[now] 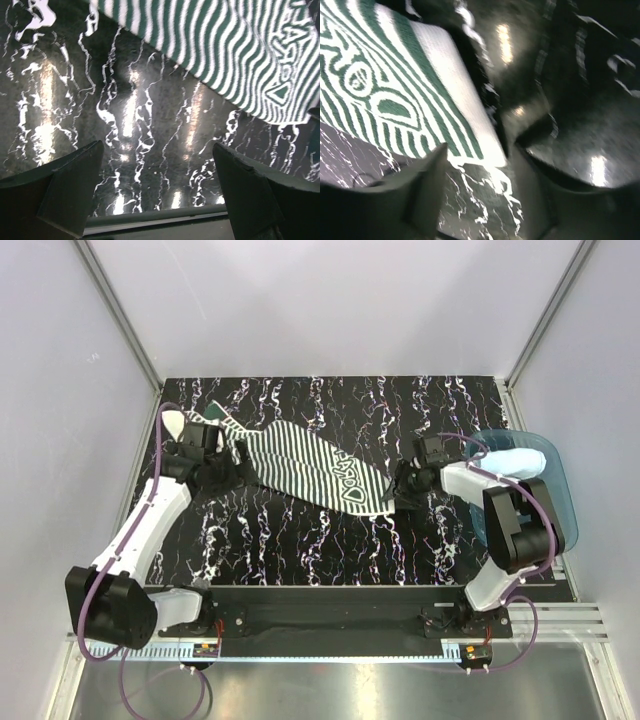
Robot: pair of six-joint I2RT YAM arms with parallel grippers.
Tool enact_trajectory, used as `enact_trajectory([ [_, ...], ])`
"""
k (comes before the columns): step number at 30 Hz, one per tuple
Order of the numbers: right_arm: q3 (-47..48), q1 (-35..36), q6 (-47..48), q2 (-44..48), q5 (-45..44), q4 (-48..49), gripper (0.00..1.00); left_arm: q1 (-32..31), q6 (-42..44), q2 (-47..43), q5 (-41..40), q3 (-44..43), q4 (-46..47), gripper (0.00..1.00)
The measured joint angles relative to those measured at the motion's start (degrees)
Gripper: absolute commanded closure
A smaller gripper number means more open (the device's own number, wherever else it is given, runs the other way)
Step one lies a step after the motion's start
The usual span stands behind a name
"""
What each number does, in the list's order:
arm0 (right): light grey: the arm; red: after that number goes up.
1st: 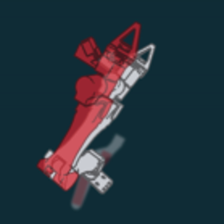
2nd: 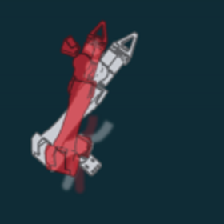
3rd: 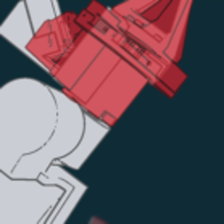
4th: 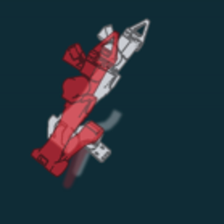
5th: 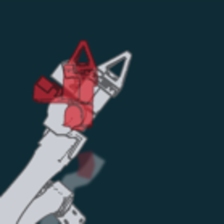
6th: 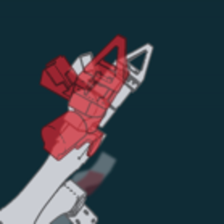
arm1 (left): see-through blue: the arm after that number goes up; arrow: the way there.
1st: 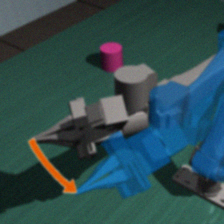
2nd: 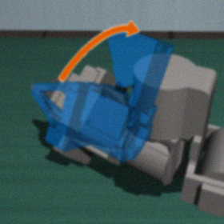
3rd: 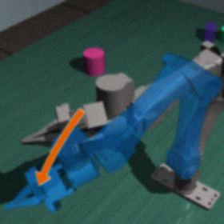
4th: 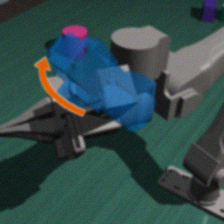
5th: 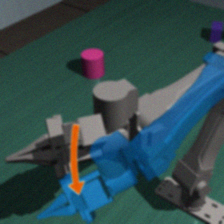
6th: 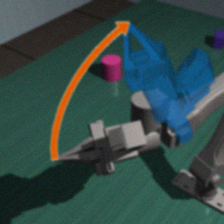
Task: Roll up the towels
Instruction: Move the towel to the center of the board, then flatten the towel
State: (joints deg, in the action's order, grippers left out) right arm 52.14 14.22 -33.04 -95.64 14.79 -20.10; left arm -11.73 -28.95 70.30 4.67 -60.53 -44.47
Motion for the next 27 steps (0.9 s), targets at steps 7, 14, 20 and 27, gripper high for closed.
enact_trajectory([
  [7,0.79,3.48,-0.42,-2.78,2.40,2.45,1.00,3.52,1.29,-1.88,-0.04,3.41,0.55,0.04],
  [14,9.84,4.55,-2.23,0.13,5.75,-3.74,1.00,6.58,1.53,-4.15,0.07,6.14,0.92,0.07],
  [20,42.88,5.14,-3.26,2.45,6.25,-12.39,1.00,7.52,0.85,-4.74,-0.87,6.36,1.11,0.07],
  [27,71.06,5.16,-2.56,5.73,-0.94,-19.02,1.00,10.16,-0.76,1.11,-2.45,4.09,1.40,0.08],
])
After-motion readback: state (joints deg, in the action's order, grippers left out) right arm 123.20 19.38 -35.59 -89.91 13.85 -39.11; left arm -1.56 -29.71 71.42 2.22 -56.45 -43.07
